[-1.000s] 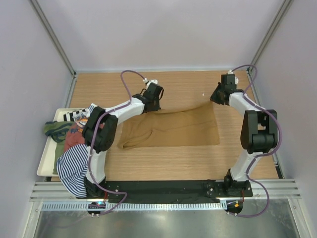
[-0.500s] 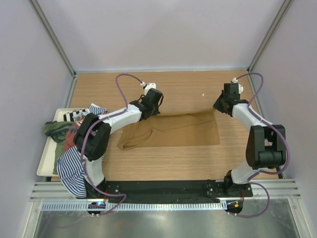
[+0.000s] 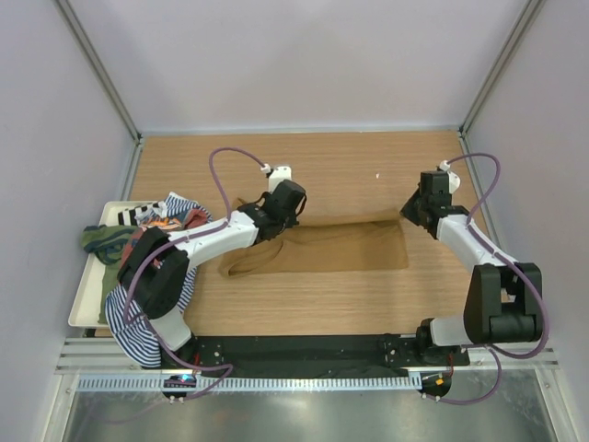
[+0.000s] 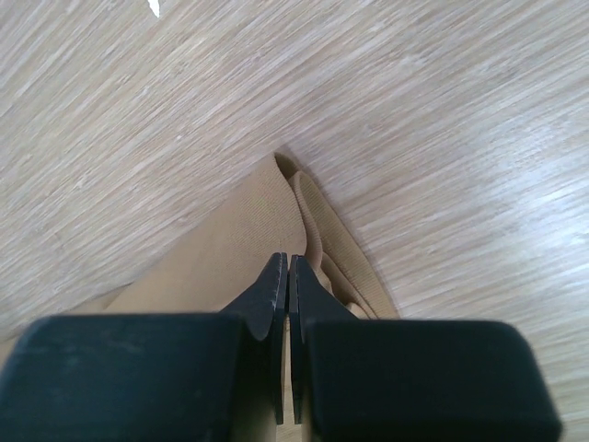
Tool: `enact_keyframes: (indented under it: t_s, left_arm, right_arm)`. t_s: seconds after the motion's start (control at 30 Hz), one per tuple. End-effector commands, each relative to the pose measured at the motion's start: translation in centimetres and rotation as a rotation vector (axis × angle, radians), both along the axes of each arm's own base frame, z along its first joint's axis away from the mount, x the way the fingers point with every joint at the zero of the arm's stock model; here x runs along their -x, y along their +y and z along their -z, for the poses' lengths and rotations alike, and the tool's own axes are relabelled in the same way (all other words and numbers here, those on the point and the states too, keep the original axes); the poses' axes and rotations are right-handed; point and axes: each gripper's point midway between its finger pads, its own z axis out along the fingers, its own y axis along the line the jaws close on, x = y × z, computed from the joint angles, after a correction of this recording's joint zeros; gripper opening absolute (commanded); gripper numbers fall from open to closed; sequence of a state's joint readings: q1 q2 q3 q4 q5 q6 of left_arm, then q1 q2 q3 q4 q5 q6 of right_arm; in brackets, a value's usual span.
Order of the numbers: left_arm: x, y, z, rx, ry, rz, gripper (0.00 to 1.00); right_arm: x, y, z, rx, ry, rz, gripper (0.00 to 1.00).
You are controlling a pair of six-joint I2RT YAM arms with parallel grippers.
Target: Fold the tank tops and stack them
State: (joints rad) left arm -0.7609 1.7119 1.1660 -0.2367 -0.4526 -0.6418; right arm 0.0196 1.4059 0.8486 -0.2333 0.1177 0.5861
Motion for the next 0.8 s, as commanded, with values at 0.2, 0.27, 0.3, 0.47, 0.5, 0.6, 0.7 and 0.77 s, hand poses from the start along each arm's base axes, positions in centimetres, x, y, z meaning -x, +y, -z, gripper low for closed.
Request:
enact_keyframes:
  t_s: [0.2,0.27,0.3,0.47,0.5,0.6,0.7,0.77]
  left_arm:
    - [2.5,-0.6,-1.4,0.001,-0.054,-0.028,0.0]
    - [3.6,-0.7,-0.4,-0.016,-0.037,-0.034,0.0]
    - [4.0,-0.4,0.2,-0.04,-0.027,-0.047,0.0]
    - [5.7,1.1,2.2,-0.089,0.026,-0.107,0.0]
    - [5.9,1.4,2.4,-0.096,0.034,-0.113,0.0]
    - [7.0,2.1,3.3,-0.132,0.088,-0.104,0.0]
    - [8.2,1.9,4.1,-0.131,0.151,-0.061,0.0]
    - [9.0,1.8,5.2,-0.134,0.2,-0.04,0.0]
  right_arm:
    - [2.3,-0.7,-1.1,-0.016,-0.076,0.062,0.01]
    - [3.0,-0.4,0.0,-0.031,-0.049,0.059,0.01]
    - [3.3,-0.4,0.4,-0.035,-0.037,0.061,0.01]
    - [4.6,-0.5,2.5,-0.046,0.005,0.09,0.01]
    - [4.9,-0.7,2.8,-0.037,0.022,0.1,0.01]
    - [5.0,-0.7,3.1,-0.028,0.049,0.095,0.01]
    - [5.5,-0.9,4.1,-0.015,0.1,0.096,0.01]
    - [5.9,-1.4,4.9,0.009,0.144,0.109,0.01]
